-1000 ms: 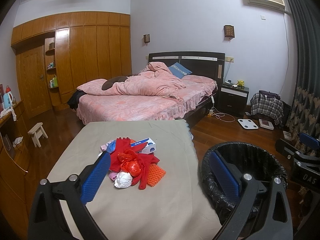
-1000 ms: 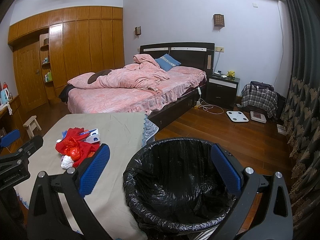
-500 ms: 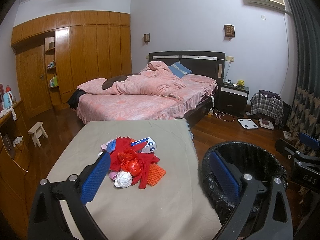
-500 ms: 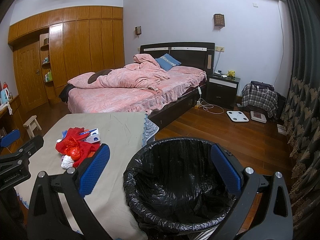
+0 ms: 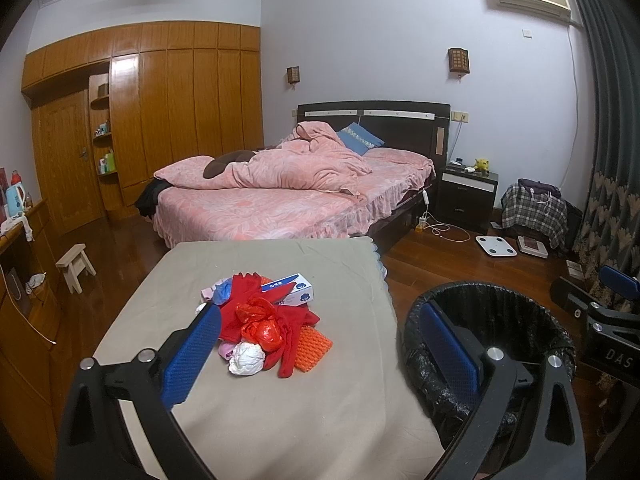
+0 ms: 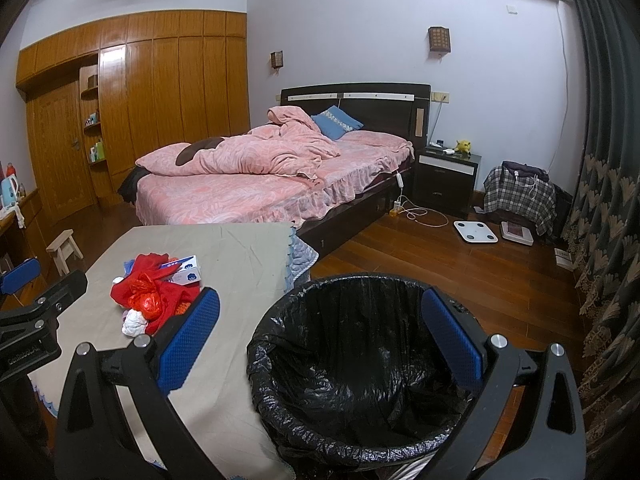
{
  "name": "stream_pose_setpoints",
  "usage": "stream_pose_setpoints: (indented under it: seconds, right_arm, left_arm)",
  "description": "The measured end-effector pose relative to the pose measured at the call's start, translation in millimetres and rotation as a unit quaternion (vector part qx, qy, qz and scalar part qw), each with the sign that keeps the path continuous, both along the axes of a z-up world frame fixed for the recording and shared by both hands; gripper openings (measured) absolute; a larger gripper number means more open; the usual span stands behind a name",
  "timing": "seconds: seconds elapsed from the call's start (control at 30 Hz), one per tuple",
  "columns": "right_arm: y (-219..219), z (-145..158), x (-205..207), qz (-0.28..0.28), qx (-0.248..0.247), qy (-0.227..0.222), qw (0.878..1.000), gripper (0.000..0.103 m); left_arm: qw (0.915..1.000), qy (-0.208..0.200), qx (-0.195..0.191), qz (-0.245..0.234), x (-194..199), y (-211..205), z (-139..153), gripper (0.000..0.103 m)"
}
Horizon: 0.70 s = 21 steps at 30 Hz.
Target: Collect trash
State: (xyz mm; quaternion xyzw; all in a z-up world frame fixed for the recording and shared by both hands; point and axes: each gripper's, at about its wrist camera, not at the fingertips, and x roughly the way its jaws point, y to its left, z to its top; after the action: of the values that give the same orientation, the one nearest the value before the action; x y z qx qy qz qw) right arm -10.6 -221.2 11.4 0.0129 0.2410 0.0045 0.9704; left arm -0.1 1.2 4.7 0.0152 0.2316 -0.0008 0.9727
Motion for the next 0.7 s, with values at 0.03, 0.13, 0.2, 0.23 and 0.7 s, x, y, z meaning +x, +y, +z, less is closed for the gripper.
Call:
stream_pose_setpoints:
  seconds: [0.03,0.13,0.2,0.23,0.7]
  right_arm:
    - [-0.1,-0.1,0.0,0.0,0.0,0.0,1.0,0.098]
    - [-0.1,-0.1,-0.4,0.0,0.0,0.0,1.0,0.098]
    - [0.0,-0.3,0.0,0.0,0.0,0.0,1.0,0.098]
    - [-0.2,-0.5,-0.2,0.0,0.0,0.0,1.0,0.098]
    - [-0.5,-2.7,2.2,0.0,0.0,0.003,1.0,0.098]
  left_arm:
    - [1.0,0.0,0.0,0.0,0.0,0.1,0.3,0.097]
    - [1.0,0.0,0.0,0.0,0.0,0.1,0.3,0.097]
    - [1.0,0.0,0.0,0.0,0.2,-0.1,-0.1,0.097]
    - [1.0,0.001,0.0,0.0,0.2,0.0,0.1,0.097]
    - [1.0,0.002,-0.001,0.001,0.4,2.6,0.6,0.097]
